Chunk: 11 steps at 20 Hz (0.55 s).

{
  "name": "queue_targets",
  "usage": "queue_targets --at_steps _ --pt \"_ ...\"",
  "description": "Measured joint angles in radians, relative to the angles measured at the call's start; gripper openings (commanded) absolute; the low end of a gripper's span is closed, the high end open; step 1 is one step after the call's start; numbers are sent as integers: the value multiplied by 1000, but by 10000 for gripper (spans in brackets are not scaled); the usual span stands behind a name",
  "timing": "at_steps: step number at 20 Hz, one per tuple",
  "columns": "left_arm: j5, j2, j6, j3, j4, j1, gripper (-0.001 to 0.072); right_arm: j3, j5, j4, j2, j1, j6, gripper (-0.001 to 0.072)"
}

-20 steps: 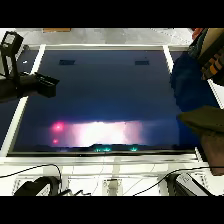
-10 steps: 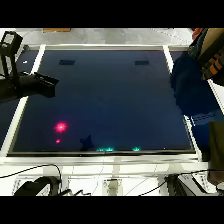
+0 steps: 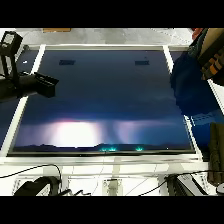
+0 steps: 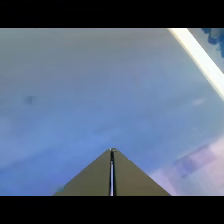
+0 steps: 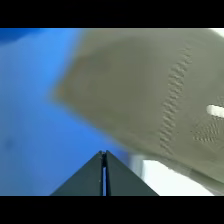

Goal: Fold the clothes and pants, and hang the long-sleeved shirts on hangers.

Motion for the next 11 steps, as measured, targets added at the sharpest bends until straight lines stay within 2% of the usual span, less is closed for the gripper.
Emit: queue_targets --at_steps 3,7,9,11 --pt "0 0 0 0 0 0 8 0 -32 99 0 261 -112 46" --pt "0 0 0 0 0 0 8 0 -47 132 0 724 -314 46" --pt "0 0 0 0 0 0 9 0 -63 58 -2 938 -378 45" --pt "0 0 0 0 0 0 8 0 -84 -82 -10 1099 -373 45"
